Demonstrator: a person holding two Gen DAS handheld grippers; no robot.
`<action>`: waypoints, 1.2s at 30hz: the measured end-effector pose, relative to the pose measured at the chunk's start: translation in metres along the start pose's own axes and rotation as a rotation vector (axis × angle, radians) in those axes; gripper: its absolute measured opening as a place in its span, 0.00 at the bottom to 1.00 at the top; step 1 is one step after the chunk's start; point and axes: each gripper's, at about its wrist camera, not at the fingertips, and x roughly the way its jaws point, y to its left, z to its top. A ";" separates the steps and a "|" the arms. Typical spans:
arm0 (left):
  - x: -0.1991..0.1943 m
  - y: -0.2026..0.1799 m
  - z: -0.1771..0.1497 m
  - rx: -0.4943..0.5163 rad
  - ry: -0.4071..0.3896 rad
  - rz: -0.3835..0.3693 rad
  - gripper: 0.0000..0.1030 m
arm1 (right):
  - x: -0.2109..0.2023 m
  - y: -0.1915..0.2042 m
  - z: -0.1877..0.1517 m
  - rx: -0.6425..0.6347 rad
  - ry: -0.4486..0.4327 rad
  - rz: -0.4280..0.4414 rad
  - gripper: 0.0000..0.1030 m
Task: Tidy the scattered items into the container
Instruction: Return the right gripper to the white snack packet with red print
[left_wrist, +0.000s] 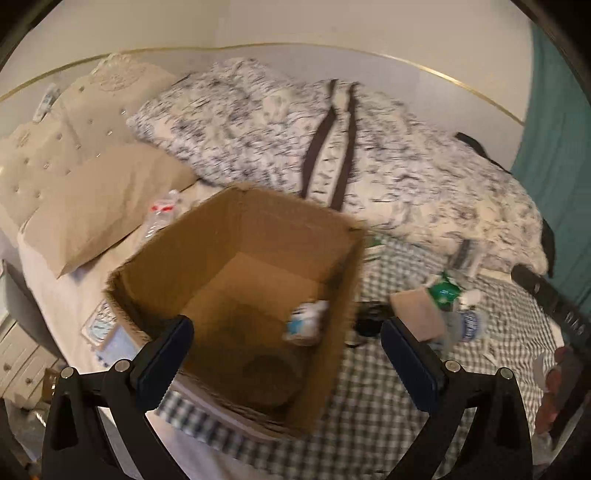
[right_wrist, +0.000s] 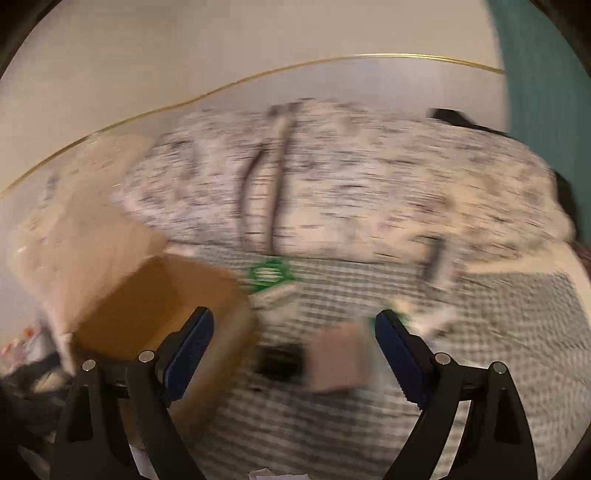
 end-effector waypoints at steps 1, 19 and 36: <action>-0.002 -0.011 -0.002 0.015 -0.006 -0.009 1.00 | -0.004 -0.015 -0.004 0.012 0.002 -0.024 0.87; 0.059 -0.118 -0.055 0.125 0.078 -0.110 1.00 | -0.020 -0.159 -0.062 0.091 0.104 -0.235 0.87; 0.162 -0.106 -0.068 0.196 0.099 -0.080 1.00 | 0.087 -0.194 -0.096 0.078 0.263 -0.350 0.87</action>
